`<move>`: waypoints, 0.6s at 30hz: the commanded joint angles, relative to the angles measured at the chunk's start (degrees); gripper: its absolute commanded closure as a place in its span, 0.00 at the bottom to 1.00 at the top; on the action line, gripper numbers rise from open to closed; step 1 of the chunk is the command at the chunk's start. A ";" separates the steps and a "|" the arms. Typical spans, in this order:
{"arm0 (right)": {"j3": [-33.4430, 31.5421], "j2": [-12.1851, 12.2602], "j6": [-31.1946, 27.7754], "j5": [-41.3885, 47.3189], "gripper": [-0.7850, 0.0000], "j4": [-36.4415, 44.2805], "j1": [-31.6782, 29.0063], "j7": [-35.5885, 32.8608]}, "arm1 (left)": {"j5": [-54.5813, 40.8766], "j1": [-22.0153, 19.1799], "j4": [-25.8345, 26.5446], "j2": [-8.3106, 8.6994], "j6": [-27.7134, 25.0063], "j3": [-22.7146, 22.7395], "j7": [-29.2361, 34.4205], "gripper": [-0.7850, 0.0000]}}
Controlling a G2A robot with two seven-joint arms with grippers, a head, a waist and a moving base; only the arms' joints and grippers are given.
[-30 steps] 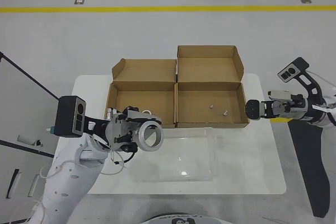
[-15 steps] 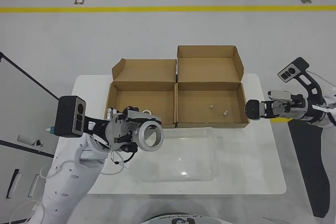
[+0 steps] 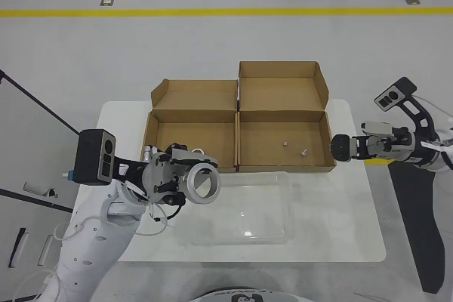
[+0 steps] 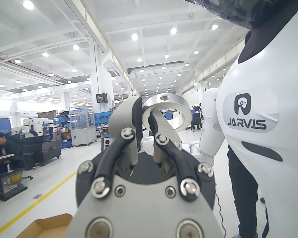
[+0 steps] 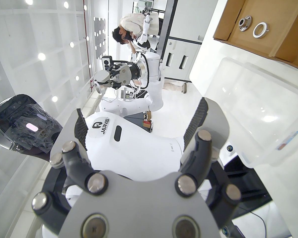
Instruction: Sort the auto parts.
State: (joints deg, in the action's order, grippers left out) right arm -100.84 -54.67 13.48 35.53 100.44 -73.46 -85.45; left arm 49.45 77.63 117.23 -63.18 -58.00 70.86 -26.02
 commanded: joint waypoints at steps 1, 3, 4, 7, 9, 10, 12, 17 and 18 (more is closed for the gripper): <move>0.00 0.00 0.00 0.00 0.00 0.00 0.00 0.00 | 0.00 0.00 0.00 0.00 0.00 0.00 0.00 1.00; 0.00 0.00 0.00 0.00 0.00 0.00 0.00 0.00 | 0.00 0.00 0.00 0.00 0.00 0.00 0.00 1.00; 0.00 0.00 0.00 0.00 0.00 0.00 0.00 0.00 | 0.00 0.00 0.00 0.00 0.00 0.00 0.00 1.00; 0.00 0.00 0.00 0.00 0.00 0.00 0.00 0.00 | 0.00 0.00 0.00 0.00 0.00 0.00 0.00 1.00; 0.00 0.00 0.00 0.00 0.00 0.00 0.00 0.00 | -1.55 0.50 0.40 -0.11 1.24 -0.32 0.01 1.00; 0.00 0.00 0.00 0.00 0.00 0.00 0.00 0.00 | -3.62 0.94 0.53 -0.27 2.15 -0.69 -1.06 1.00; 0.00 0.00 0.00 0.00 0.00 0.00 0.00 0.00 | -6.78 1.20 0.94 -0.56 2.89 -1.27 -2.90 1.00; 0.00 0.00 0.00 0.00 0.00 0.00 0.00 0.00 | -10.83 1.30 1.25 -1.17 3.07 -1.77 -5.64 1.00; 0.00 0.00 0.00 0.00 0.00 0.00 0.00 0.00 | -11.56 1.35 1.26 -1.31 2.91 -1.90 -6.26 1.00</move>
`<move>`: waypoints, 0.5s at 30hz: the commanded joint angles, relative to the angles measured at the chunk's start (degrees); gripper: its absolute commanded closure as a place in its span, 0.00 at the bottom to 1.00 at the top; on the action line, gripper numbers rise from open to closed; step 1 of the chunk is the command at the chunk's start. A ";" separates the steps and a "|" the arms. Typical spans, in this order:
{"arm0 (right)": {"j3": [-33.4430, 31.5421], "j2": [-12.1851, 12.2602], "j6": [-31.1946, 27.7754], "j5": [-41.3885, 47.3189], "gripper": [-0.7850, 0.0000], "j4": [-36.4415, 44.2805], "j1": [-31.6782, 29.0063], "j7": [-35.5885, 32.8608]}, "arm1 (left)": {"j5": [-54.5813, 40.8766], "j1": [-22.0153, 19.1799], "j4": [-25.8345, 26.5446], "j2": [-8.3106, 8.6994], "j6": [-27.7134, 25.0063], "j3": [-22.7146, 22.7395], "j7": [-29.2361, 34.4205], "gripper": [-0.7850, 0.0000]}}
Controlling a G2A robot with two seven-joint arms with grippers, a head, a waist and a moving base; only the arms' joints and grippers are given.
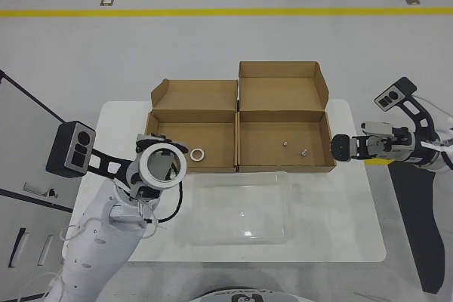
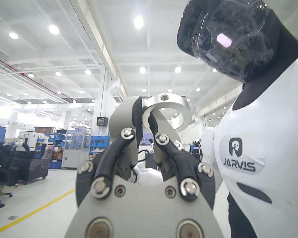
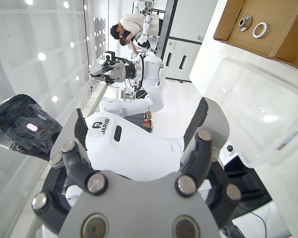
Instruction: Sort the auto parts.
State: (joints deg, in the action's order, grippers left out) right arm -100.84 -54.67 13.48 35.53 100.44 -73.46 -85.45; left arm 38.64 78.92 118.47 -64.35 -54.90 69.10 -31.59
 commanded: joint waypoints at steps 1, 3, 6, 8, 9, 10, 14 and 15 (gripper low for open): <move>0.00 0.00 0.00 0.00 0.00 0.00 0.00 0.00 | -1.36 0.11 0.08 -0.27 -0.29 -0.24 -1.20 1.00; 0.00 0.00 0.00 0.00 0.00 0.00 0.00 0.00 | -2.72 0.18 0.25 -0.55 -0.88 -0.57 -2.42 1.00; 0.00 0.00 0.00 0.00 0.00 0.00 0.00 0.00 | -3.13 0.31 0.38 -0.87 -1.68 -0.67 -2.74 1.00; 0.00 0.00 0.00 0.00 0.00 0.00 0.00 0.00 | -3.06 0.56 0.35 -1.06 -1.63 -0.51 -2.66 1.00; 0.00 0.00 0.00 0.00 0.00 0.00 0.00 0.00 | -2.94 0.69 0.40 -1.14 -1.72 -0.42 -2.53 1.00; 0.00 0.00 0.00 0.00 0.00 0.00 0.00 0.00 | -2.77 0.83 0.38 -1.21 -1.56 -0.23 -2.34 1.00; 0.00 0.00 0.00 0.00 0.00 0.00 0.00 0.00 | -0.55 1.15 0.44 -1.35 -1.57 0.94 -0.08 1.00; 0.00 0.00 0.00 0.00 0.00 0.00 0.00 0.00 | 0.39 1.20 0.39 -1.34 -1.50 1.38 0.81 1.00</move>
State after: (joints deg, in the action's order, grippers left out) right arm -100.84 -54.67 13.48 35.53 100.44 -73.46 -85.45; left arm 38.00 80.04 118.91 -65.69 -56.46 70.04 -31.73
